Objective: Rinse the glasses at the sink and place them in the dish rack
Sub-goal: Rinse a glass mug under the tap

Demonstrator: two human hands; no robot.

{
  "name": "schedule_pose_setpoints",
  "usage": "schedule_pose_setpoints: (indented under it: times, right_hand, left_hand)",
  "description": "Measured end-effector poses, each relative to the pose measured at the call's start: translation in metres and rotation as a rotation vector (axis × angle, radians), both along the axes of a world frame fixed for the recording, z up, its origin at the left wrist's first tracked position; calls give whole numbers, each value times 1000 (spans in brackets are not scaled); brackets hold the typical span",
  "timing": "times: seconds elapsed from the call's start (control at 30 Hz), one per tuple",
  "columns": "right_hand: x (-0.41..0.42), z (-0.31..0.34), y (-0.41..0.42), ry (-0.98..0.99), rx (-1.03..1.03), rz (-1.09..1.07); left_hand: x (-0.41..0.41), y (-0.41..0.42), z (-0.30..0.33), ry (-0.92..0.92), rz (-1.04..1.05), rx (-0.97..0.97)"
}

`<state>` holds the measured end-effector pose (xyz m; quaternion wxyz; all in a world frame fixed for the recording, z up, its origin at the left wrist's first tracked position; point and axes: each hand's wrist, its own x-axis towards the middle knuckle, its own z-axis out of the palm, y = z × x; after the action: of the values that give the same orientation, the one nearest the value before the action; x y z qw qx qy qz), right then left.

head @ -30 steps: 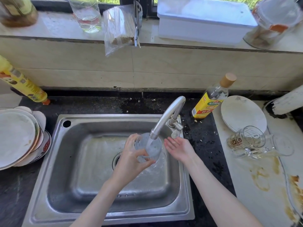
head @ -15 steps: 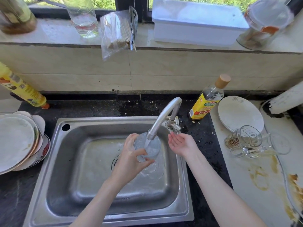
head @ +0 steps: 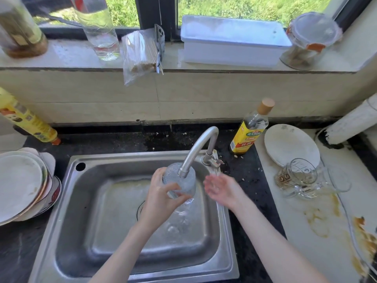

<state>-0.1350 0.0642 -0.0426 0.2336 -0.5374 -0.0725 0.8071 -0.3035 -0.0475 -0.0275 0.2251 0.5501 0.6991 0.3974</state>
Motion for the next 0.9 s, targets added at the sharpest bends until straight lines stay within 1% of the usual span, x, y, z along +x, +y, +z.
schedule_pose_setpoints:
  times: [0.07, 0.1, 0.17, 0.3, 0.43, 0.53, 0.6, 0.7, 0.73, 0.8, 0.9]
  right_hand:
    - [-2, -5, -29, 2, -97, 160]
    - [-5, -7, -41, 44, -150, 209]
    - [-12, -8, -58, 167, -225, 229]
    - [-25, -3, -69, 367, -325, 44]
    - [-28, 1, -68, 446, -369, -103]
    - [-26, 4, -69, 407, -324, -145]
    - [-22, 3, -70, 352, -255, -139]
    - [-15, 2, -66, 269, -185, -159]
    - [-14, 3, -64, 246, -139, -169]
    - [-14, 5, -61, 147, -27, -117]
    - [-10, 11, -58, 1, 152, -42]
  left_hand:
    - [5, -2, 0, -26, 31, 51]
    - [8, -2, 0, -25, 39, 74]
    - [12, -4, -2, -35, 32, 104]
    - [16, -10, -3, -68, 15, 92]
    - [18, -15, -1, -74, -6, 13]
    - [20, -21, 6, -117, -23, -53]
    - [23, -25, 12, -165, -38, -105]
    - [27, -31, 11, -248, -22, -285]
    - [27, -32, 9, -306, 0, -340]
    - [25, -35, 1, -469, 39, -435]
    - [23, -38, -6, -679, 25, -488]
